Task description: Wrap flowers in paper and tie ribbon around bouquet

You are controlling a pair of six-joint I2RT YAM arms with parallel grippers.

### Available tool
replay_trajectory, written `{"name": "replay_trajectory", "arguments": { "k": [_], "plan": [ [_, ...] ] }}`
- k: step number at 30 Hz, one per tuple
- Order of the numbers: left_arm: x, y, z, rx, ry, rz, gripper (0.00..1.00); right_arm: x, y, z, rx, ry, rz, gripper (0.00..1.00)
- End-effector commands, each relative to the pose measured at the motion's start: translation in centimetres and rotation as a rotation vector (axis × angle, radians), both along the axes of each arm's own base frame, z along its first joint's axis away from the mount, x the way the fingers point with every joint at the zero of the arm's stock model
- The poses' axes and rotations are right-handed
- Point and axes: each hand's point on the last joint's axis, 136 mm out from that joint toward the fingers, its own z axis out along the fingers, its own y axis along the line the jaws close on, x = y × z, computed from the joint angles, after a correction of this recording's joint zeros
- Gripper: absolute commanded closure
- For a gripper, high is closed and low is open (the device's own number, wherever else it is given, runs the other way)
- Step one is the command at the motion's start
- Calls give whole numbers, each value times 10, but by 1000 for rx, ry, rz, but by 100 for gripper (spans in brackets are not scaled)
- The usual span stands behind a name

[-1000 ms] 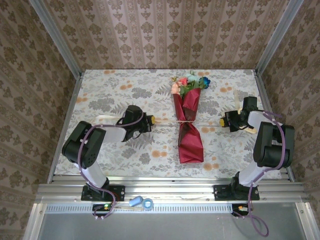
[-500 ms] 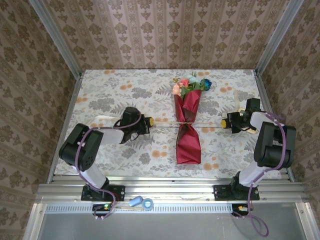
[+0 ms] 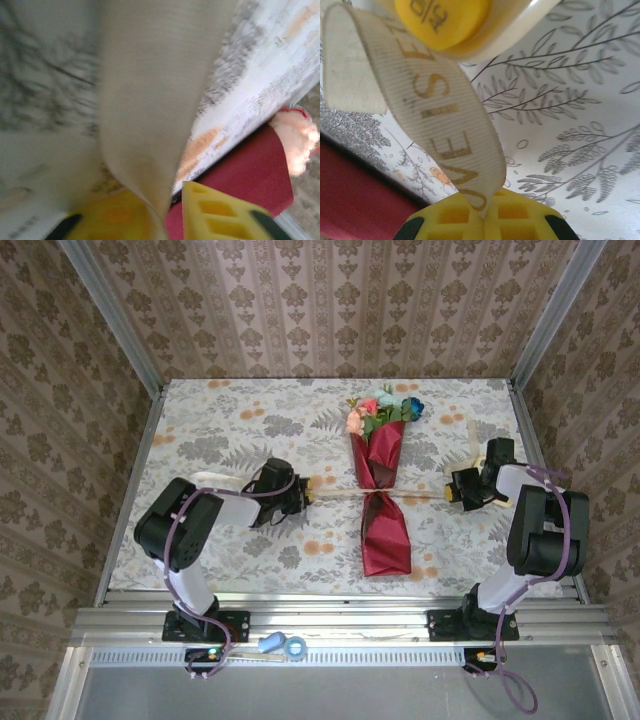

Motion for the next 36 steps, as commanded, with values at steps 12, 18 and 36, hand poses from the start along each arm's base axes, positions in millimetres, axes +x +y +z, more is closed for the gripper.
{"name": "replay_trajectory", "arguments": {
  "k": [12, 18, 36],
  "plan": [
    [-34, -72, 25, 18, 166, -40, 40, 5, -11, 8, -59, 4, -4, 100],
    [-25, -100, 5, -6, 202, -43, 41, 7, -8, 8, -48, 0, -2, 100],
    [-9, -132, -1, -70, 151, -82, 100, 14, 51, 5, 82, 21, -1, 43]
  ]
}}
